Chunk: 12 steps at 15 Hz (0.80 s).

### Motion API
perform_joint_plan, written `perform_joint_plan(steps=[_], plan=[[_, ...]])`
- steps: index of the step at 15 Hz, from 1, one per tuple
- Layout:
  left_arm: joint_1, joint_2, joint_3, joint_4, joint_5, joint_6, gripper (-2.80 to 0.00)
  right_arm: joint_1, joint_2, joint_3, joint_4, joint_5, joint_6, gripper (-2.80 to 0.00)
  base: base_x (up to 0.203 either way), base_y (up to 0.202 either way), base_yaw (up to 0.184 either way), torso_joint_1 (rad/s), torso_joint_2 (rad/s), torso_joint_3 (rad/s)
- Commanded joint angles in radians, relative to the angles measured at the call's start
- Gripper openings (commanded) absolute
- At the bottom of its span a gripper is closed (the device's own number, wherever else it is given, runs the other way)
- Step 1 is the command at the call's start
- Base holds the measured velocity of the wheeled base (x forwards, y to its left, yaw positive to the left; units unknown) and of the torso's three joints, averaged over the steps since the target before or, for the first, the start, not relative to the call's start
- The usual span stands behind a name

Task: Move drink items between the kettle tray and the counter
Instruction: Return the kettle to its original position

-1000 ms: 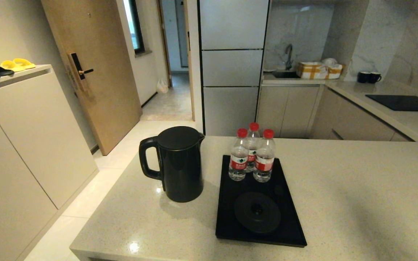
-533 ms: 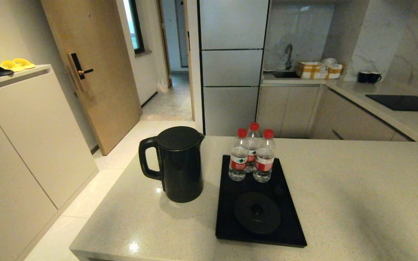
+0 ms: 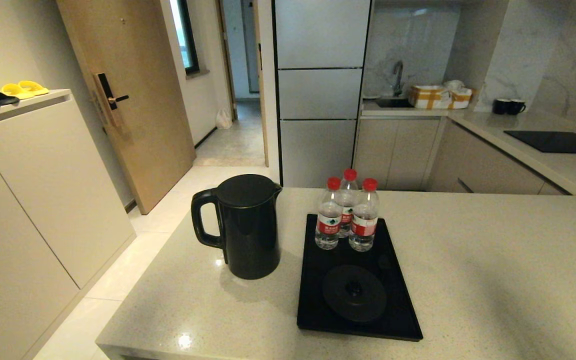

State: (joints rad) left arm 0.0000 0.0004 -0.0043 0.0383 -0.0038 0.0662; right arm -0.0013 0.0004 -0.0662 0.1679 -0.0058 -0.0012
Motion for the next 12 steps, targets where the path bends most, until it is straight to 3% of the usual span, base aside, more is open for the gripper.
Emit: perform_joint_plan(steps=[1,12], plan=[[0.000,0.000,0.003,0.005,0.001,0.000,-2.80,0.000,0.000,0.000,0.001,0.000,0.000,-2.80,0.000,0.000,0.000,0.000,0.00,0.000],[0.000,0.000,0.003,0.005,0.004,-0.020,-2.80,0.000,0.000,0.000,0.001,0.000,0.001,-2.80,0.000,0.000,0.000,0.000,0.00,0.000]])
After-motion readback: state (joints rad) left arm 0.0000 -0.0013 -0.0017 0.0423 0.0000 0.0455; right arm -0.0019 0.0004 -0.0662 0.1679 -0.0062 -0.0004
